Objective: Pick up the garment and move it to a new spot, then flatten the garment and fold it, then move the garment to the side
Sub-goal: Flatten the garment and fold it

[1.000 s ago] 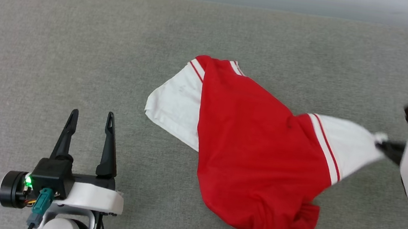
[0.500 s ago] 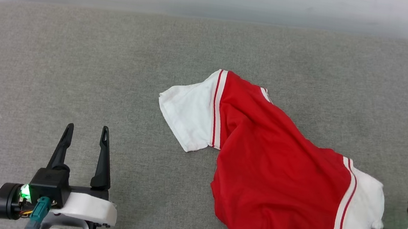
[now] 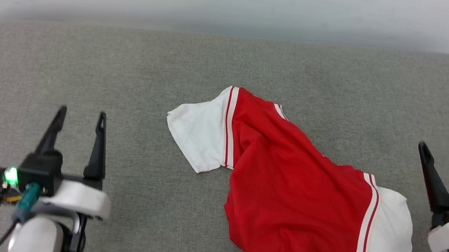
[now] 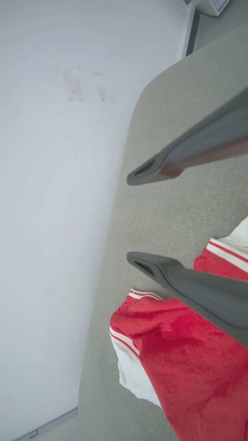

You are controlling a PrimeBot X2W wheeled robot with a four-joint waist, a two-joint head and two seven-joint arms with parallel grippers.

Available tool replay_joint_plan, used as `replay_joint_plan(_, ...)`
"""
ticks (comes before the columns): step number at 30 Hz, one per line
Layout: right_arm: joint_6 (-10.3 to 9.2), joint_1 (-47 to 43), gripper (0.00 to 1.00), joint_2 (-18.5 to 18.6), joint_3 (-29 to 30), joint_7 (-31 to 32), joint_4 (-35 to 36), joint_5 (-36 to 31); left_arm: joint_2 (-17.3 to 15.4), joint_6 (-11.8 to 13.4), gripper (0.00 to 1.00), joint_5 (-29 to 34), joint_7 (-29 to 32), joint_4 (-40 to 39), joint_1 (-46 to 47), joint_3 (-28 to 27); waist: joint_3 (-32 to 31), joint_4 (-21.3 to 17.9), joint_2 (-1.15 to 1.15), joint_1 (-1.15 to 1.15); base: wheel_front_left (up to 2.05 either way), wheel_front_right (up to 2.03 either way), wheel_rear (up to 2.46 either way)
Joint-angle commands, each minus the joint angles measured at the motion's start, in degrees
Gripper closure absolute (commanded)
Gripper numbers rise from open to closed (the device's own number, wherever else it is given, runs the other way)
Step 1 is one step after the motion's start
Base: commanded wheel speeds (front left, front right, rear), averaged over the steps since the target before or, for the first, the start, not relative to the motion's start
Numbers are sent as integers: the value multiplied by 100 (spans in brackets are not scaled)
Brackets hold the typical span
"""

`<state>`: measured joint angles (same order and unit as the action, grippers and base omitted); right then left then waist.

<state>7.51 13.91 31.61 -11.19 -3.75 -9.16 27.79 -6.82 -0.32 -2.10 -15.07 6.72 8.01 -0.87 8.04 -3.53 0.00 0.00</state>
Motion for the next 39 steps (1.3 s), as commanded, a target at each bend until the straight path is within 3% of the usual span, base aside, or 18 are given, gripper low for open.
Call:
replay_joint_plan(1, -5, -193, 0, -489, 327, -371, 370, -531, -122, -68, 0, 41, -15, 90, 297, -33, 35, -36, 0, 0, 0, 0, 0)
replay_joint_plan(6, -6, -572, 0, -1534, 825, -918, 1005, -1379, -322, -223, 0, 29, -14, 477, 1004, 20, 163, -93, 0, 0, 0, 0, 0)
replay_joint_plan(10, -5, -768, 0, -1974, 957, -1054, 1222, -1695, -437, -309, 0, 28, 147, 792, 1526, 82, 266, -125, 0, 0, 0, 0, 0)
replay_joint_plan(15, -5, -1030, 0, -2329, 896, -1126, 1348, -2039, -691, -494, 0, 114, 751, 1241, 2509, 326, 443, -215, 0, 0, 0, 0, 0)
replay_joint_plan(21, -4, -1077, 0, -2479, 840, -1143, 1426, -2168, -1031, -698, 0, -177, 1966, 1668, 3680, 892, 666, -371, 0, 0, 0, 0, 0)
replay_joint_plan(24, -5, -987, 0, -2531, 816, -1143, 1522, -2196, -1192, -706, 0, -675, 2702, 1839, 4145, 1553, 789, -452, 0, 0, 0, 0, 0)
replay_joint_plan(31, -5, -807, 0, -2587, 720, -1144, 1630, -2240, -1918, -706, 0, -2078, 4509, 1811, 5112, 3288, 1181, -621, 0, 0, 0, 0, 0)
replay_joint_plan(39, -5, -584, 0, -2599, 598, -1145, 1575, -2251, -2668, -706, 0, -3584, 6583, 1554, 5749, 4810, 1582, -792, 0, 0, 0, 0, 0)
